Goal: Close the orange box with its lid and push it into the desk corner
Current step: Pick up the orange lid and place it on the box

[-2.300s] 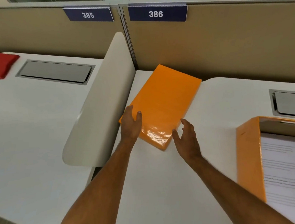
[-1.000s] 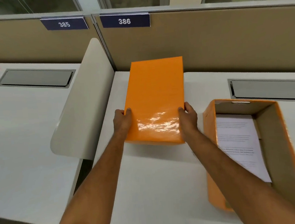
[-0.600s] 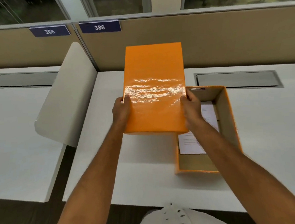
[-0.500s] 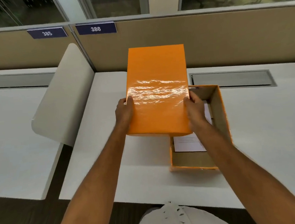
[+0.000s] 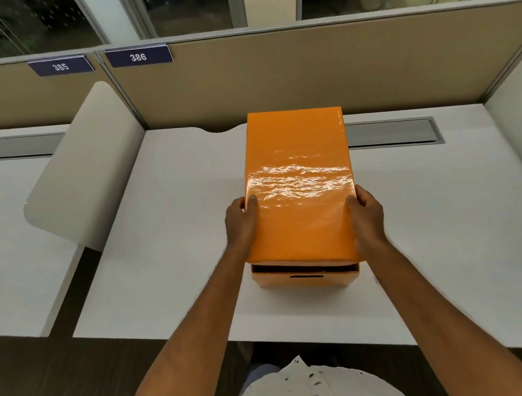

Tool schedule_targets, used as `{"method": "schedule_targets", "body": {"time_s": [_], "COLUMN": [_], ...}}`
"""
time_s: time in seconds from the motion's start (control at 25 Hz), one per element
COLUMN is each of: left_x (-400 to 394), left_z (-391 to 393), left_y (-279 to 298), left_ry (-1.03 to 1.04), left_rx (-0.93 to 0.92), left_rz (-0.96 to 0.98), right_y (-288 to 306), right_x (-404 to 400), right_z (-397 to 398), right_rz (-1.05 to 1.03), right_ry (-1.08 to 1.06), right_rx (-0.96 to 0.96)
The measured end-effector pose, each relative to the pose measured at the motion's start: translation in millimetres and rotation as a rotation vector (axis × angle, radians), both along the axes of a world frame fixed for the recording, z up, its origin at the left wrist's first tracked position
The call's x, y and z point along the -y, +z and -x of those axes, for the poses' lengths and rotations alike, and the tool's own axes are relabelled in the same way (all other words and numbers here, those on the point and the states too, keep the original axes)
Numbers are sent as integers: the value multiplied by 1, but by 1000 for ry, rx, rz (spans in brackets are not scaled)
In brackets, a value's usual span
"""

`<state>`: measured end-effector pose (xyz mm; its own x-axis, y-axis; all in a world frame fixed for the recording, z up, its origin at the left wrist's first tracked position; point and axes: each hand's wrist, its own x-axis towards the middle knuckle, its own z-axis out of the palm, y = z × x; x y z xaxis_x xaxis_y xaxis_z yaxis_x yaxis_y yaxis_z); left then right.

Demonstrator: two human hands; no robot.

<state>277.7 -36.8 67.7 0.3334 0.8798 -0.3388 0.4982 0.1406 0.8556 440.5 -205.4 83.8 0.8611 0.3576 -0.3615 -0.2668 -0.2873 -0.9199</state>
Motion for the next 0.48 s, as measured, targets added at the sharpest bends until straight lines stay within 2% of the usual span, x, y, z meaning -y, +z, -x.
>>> {"method": "schedule_targets", "body": {"time_s": [0.48], "left_x": [33], "left_z": [11], "left_y": [-36], "left_ry": [42], "left_rx": [-78], "left_rz": [55], "right_y": [-55], "right_x": [21], "right_z": [4], "right_rz": [185], "right_ry": [31], "right_rx": [-4]}}
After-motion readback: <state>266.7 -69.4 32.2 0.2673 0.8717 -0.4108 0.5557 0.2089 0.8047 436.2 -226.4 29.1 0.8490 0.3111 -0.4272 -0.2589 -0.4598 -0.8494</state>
